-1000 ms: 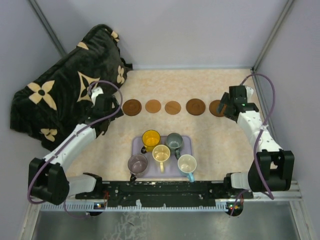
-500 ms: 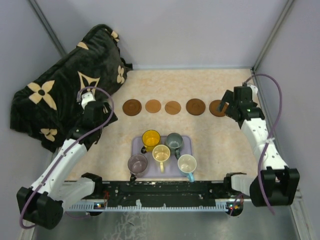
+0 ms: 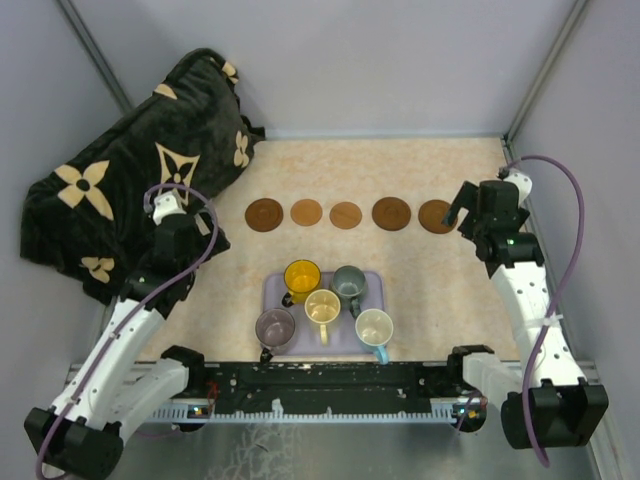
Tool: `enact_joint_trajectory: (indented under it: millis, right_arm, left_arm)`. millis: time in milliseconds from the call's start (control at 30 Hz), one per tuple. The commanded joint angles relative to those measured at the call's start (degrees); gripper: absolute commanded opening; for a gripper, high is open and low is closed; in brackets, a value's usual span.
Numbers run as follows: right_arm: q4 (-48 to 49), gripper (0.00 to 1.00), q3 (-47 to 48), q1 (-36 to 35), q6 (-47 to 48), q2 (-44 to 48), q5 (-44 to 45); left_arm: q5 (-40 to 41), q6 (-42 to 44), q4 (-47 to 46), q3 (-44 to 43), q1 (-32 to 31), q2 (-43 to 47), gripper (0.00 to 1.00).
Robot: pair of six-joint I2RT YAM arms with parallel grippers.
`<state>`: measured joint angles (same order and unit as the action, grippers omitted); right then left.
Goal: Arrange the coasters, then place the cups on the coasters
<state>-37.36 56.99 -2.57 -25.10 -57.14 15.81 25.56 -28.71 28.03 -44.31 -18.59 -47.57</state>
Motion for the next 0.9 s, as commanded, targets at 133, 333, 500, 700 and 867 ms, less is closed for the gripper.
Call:
enact_joint_trajectory:
  millis: [133, 333, 500, 700, 867]
  right_arm:
    - [-0.96, 0.99, 1.51, 0.02, -1.11, 1.76, 2.44]
    - [-2.07, 0.99, 0.89, 0.02, -1.51, 3.79, 2.17]
    - [-0.57, 0.99, -2.89, -0.44, -0.47, 7.09, -8.02]
    - [-5.96, 0.99, -4.69, -6.99, -0.86, 13.68, -6.99]
    - [-14.22, 0.99, -3.31, -10.05, -1.10, 19.61, -9.21]
  left_arm:
    - [0.42, 0.48, 3.52, 0.50, 0.34, 5.17, 1.00]
    - [0.39, -0.26, 5.05, 1.01, 0.31, 7.90, 1.00]
    - [-2.04, -0.71, 5.00, 2.41, 0.31, 9.12, 1.00]
    - [-8.76, -2.67, 3.97, 4.58, 0.33, 9.34, 1.00]
    - [-11.55, -2.97, 3.51, 5.29, 0.22, 9.84, 1.00]
